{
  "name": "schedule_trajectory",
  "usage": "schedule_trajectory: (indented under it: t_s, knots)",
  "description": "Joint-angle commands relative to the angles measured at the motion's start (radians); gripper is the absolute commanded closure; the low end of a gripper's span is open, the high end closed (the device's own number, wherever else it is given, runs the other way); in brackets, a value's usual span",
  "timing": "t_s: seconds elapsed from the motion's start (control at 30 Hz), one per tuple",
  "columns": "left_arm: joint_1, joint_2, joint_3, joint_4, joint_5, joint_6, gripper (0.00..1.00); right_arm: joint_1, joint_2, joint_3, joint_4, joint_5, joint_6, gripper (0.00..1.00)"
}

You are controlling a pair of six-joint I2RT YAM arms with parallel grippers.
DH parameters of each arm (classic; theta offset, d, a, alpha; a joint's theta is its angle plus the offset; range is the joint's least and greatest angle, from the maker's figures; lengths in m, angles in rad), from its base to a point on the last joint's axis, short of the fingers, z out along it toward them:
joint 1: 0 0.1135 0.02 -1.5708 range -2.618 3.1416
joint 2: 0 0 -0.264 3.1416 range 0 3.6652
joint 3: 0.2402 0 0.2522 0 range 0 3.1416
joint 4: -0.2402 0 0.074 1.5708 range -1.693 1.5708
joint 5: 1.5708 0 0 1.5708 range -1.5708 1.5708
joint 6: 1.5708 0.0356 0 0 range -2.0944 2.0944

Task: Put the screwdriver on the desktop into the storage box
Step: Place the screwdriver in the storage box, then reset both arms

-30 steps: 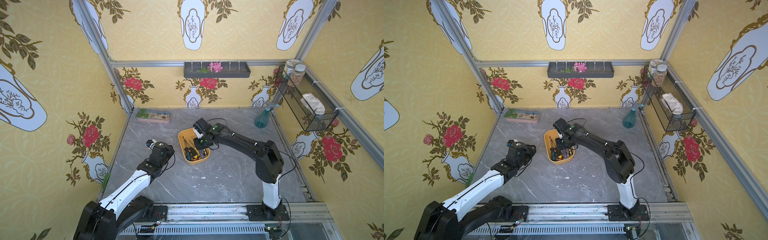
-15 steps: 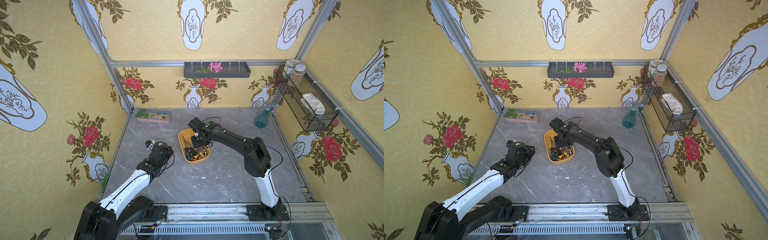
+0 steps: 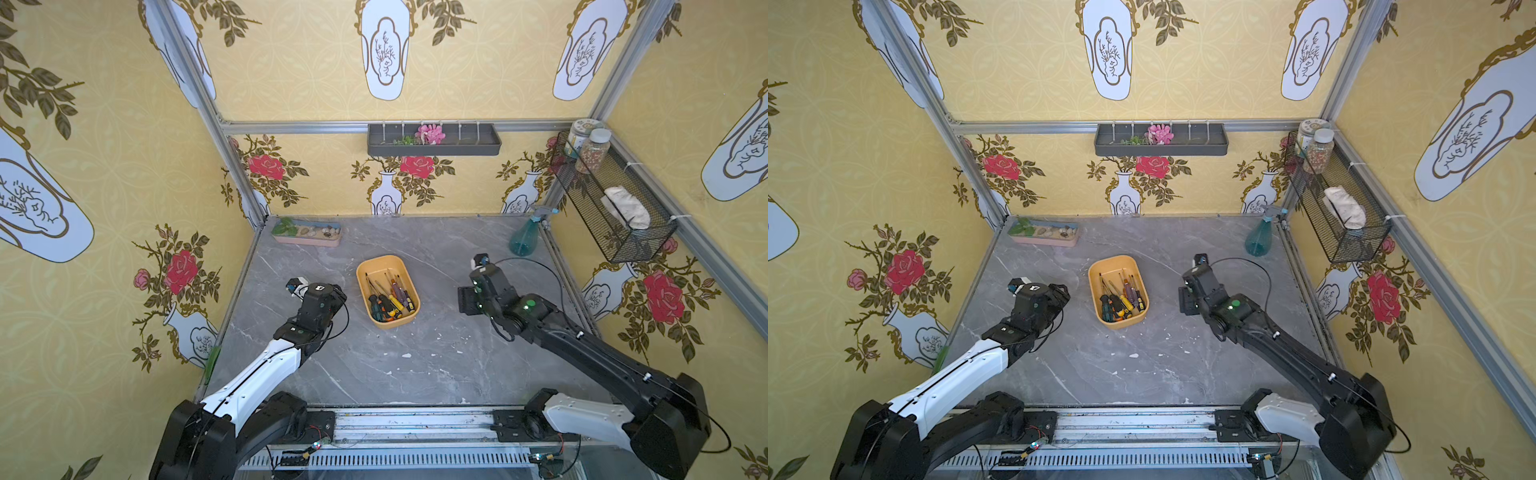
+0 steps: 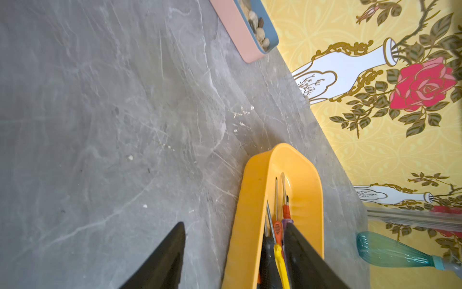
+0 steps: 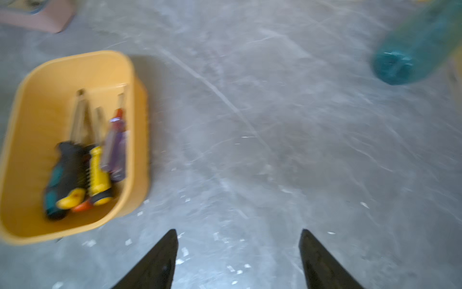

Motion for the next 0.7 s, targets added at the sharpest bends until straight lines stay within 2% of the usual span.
schedule_trajectory:
  t_s: [0.0,0.07,0.13,0.27,0.33,0.4,0.5,0.57,0.67]
  knots:
    - [0.006,-0.012,-0.025,0.136,-0.134,0.185,0.25,-0.115,-0.069,-0.098,0.149,0.137,-0.136,0.11]
    - [0.007,-0.023,-0.058,0.227,-0.218,0.318,0.2,-0.238,-0.088,-0.141,0.173,0.103,-0.17,0.08]
    - [0.021,-0.032,-0.101,0.341,-0.272,0.444,0.17,-0.399,-0.1,-0.216,0.262,-0.008,-0.208,0.08]
    - [0.084,-0.027,-0.205,0.588,-0.229,0.612,0.14,-0.597,-0.086,-0.37,0.567,-0.13,-0.177,0.08]
    - [0.132,-0.02,-0.2,0.577,-0.183,0.605,0.14,-0.605,-0.044,-0.425,0.723,-0.106,-0.175,0.08]
    - [0.139,-0.004,-0.214,0.653,-0.185,0.659,0.13,-0.605,0.014,-0.459,0.858,-0.104,-0.182,0.08]
    - [0.154,0.034,-0.221,0.732,-0.18,0.717,0.12,-0.596,0.112,-0.481,1.014,-0.177,-0.212,0.08]
    - [0.16,0.067,-0.23,0.805,-0.162,0.761,0.12,-0.543,0.172,-0.524,1.137,-0.159,-0.254,0.08]
    - [0.169,0.147,-0.262,0.95,-0.135,0.832,0.12,-0.422,0.352,-0.659,1.551,-0.06,-0.361,0.03]
